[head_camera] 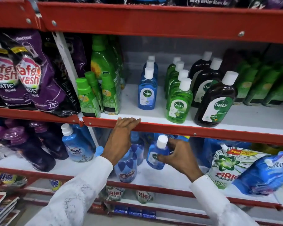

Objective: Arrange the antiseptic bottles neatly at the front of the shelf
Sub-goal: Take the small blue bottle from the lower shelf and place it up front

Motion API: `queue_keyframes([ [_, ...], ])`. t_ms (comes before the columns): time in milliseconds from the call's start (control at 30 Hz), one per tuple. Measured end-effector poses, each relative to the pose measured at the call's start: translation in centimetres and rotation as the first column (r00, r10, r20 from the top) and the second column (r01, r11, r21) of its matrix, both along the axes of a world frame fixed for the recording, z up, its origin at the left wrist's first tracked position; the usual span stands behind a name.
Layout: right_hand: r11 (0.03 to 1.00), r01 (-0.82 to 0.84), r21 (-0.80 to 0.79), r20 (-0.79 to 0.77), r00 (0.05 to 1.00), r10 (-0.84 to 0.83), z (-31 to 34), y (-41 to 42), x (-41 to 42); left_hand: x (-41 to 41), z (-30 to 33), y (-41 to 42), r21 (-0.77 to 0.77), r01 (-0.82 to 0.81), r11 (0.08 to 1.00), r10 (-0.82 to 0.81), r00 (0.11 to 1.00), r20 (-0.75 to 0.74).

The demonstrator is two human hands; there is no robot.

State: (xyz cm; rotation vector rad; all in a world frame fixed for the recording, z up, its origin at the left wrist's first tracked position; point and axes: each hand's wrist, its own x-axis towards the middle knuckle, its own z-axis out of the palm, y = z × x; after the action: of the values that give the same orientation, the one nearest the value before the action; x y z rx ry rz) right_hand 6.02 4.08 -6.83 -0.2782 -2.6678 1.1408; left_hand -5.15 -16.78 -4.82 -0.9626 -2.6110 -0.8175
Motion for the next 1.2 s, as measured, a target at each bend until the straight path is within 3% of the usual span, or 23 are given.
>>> queue_keyframes([
  [200, 0.971, -0.024, -0.238, -0.270, 0.962, -0.042, 12.3, -0.9, -0.5, -0.7, -0.9, -0.4, 0.046, -0.022, 0.999, 0.021, 0.999, 0.029],
  [367, 0.991, 0.025, -0.130, -0.333, 0.941, -0.068, 16.1, -1.7, -4.8, -0.3, -1.2, -0.2, 0.124, -0.041, 0.991, 0.035, 0.998, 0.050],
  [500, 0.993, 0.098, 0.073, -0.262, 0.962, -0.076, 15.8, -2.0, -8.2, 0.6, -1.0, 0.0, 0.152, -0.124, 0.980, 0.112, 0.990, 0.089],
  [633, 0.989, 0.059, 0.137, -0.197, 0.980, -0.031, 14.1, -1.7, -10.3, 0.8, -0.8, 0.1, 0.234, -0.138, 0.962, 0.122, 0.989, 0.082],
  [800, 1.000, -0.022, -0.001, -0.172, 0.985, 0.022, 13.1, -1.5, -11.3, 1.0, 1.3, 0.9, 0.293, -0.195, 0.936, 0.185, 0.981, 0.061],
  [1200, 0.983, 0.026, -0.183, -0.143, 0.988, -0.053, 6.4, -1.6, -9.9, -4.7, 3.5, 2.3, 0.304, -0.164, 0.938, 0.072, 0.954, 0.291],
])
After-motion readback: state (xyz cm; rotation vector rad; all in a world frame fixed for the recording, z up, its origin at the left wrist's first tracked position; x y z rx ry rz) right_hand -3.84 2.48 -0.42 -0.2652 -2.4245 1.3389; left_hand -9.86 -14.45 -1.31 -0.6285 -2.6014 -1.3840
